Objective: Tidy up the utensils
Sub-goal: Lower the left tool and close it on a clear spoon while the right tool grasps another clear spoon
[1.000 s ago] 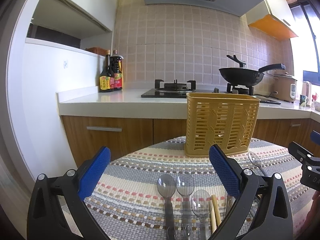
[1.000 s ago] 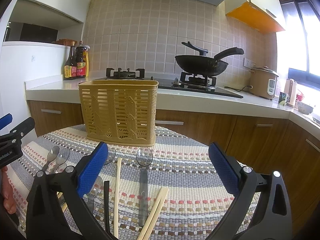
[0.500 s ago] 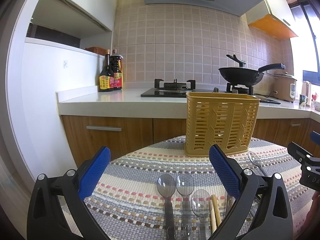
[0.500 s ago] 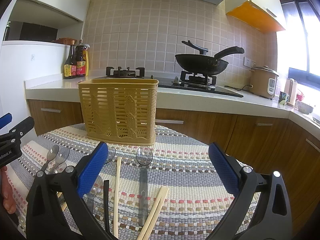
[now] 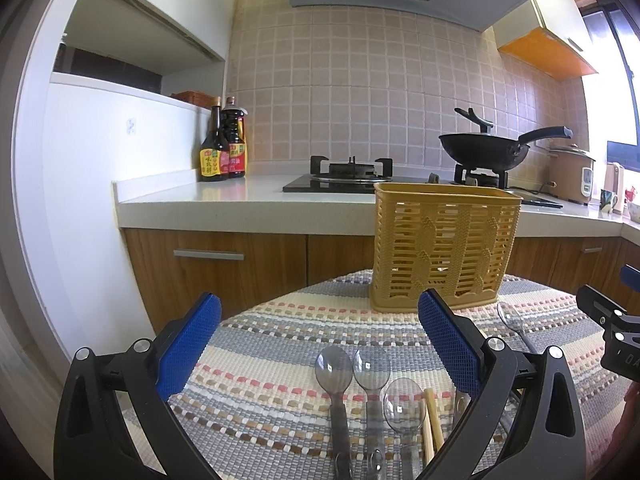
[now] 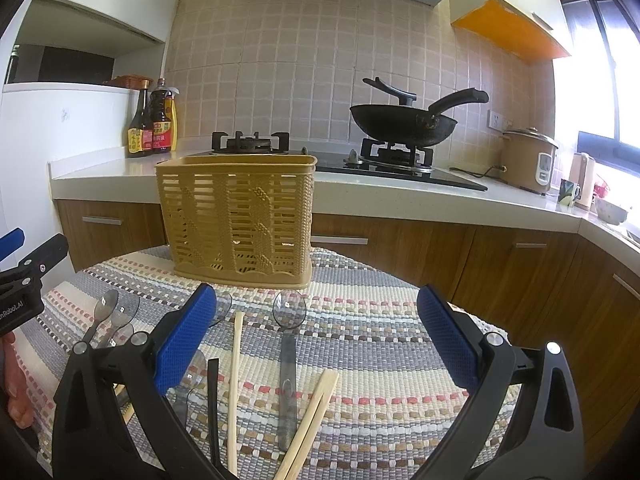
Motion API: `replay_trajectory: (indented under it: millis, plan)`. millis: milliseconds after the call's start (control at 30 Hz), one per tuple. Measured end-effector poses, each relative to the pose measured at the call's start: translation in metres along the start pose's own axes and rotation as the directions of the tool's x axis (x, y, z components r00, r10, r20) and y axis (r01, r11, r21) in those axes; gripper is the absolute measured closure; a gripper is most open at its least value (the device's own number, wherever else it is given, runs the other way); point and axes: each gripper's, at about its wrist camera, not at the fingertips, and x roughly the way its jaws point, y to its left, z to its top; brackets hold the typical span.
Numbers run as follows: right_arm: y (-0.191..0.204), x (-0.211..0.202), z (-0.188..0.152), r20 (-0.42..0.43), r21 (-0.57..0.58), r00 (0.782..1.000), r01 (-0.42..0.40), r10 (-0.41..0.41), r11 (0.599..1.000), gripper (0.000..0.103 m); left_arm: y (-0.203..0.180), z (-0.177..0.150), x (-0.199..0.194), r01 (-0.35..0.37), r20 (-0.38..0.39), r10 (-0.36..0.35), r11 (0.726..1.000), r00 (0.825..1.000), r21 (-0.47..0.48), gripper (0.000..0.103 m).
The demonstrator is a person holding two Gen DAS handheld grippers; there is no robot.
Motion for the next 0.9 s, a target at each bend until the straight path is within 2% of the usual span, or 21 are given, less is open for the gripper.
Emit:
replay_trajectory:
  millis: [200,300,433,500,567,600,667,700,733,767,800,833,867,900]
  plan:
    - [-0.003,0.006,-0.001,-0.041,0.017,0.999,0.023,-0.023,1.0,0.007,0.003,0.001,0.001,-0.006,-0.004,0.006,1.0,1.0,-0.005,0.007]
    - [-0.003,0.007,0.0,-0.057,0.01,0.998,0.023,-0.023,1.0,0.007,0.014,0.007,0.003,0.017,-0.026,-0.018,0.998,1.0,-0.053,0.007]
    - [-0.002,0.01,0.005,-0.118,0.015,0.993,-0.015,0.016,1.0,0.007,0.041,0.026,0.002,0.041,-0.072,-0.048,0.994,0.996,-0.103,0.007]
    - [-0.005,0.009,0.012,-0.15,0.03,0.988,-0.031,0.035,0.999,0.007,0.056,0.037,0.005,0.082,-0.119,-0.097,0.989,0.988,-0.121,0.007]
    - [-0.007,0.012,0.02,-0.199,0.031,0.979,-0.037,0.042,0.999,0.007,0.071,0.047,0.012,0.136,-0.199,-0.164,0.98,0.966,-0.143,0.007]
    - [-0.008,0.015,0.025,-0.23,0.031,0.971,-0.057,0.063,0.998,0.007,0.077,0.049,0.016,0.16,-0.245,-0.193,0.976,0.95,-0.149,0.008]
    - [-0.009,0.018,0.033,-0.276,0.017,0.959,-0.061,0.064,0.998,0.007,0.084,0.049,0.03,0.212,-0.354,-0.261,0.962,0.898,-0.171,0.012]
    - [-0.009,0.022,0.037,-0.306,0.005,0.95,-0.061,0.059,0.998,0.007,0.086,0.045,0.04,0.251,-0.429,-0.313,0.948,0.847,-0.196,0.014]
    - [-0.01,0.025,0.041,-0.332,-0.001,0.941,-0.071,0.066,0.998,0.008,0.087,0.039,0.051,0.285,-0.495,-0.368,0.929,0.787,-0.237,0.021]
    - [-0.01,0.03,0.044,-0.363,-0.001,0.928,-0.092,0.086,0.996,0.01,0.089,0.033,0.06,0.302,-0.532,-0.407,0.912,0.742,-0.277,0.028]
    - [-0.011,0.035,0.047,-0.395,0.003,0.913,-0.112,0.104,0.994,0.015,0.089,0.026,0.07,0.318,-0.567,-0.451,0.892,0.689,-0.322,0.03]
    - [-0.012,0.04,0.048,-0.416,0.005,0.903,-0.117,0.108,0.993,0.019,0.086,0.02,0.078,0.335,-0.598,-0.478,0.878,0.644,-0.341,0.031]
    - [-0.014,0.047,0.05,-0.449,0.008,0.886,-0.122,0.113,0.992,0.022,0.08,0.014,0.083,0.345,-0.625,-0.481,0.877,0.615,-0.335,0.031]
    - [-0.014,0.053,0.052,-0.475,0.011,0.871,-0.13,0.12,0.991,0.027,0.075,0.009,0.087,0.346,-0.65,-0.469,0.883,0.598,-0.318,0.035]
